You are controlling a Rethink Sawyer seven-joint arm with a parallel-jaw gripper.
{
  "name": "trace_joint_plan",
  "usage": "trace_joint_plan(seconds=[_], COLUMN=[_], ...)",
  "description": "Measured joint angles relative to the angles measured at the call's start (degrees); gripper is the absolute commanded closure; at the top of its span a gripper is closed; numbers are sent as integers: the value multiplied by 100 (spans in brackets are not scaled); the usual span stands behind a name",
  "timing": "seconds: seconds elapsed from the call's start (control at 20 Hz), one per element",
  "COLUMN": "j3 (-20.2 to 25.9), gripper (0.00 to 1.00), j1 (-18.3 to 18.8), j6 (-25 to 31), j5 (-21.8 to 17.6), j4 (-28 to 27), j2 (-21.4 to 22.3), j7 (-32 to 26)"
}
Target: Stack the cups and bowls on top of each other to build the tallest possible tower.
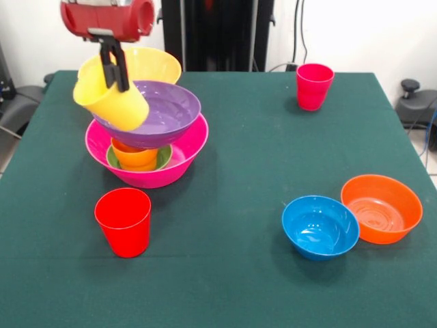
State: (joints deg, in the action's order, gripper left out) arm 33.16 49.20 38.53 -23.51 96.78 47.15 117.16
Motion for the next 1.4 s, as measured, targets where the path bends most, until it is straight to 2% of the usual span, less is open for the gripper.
trace_joint_plan(seconds=[0.4, 1.0, 1.15, 1.4], j3=[66, 65, 65, 48], gripper=[100, 100, 100, 100], j1=[189, 199, 161, 33], j6=[11, 12, 12, 11], j5=[-15, -17, -17, -13], j4=[-172, -195, -169, 66], j2=[94, 85, 144, 493], j7=[0, 0, 0, 0])
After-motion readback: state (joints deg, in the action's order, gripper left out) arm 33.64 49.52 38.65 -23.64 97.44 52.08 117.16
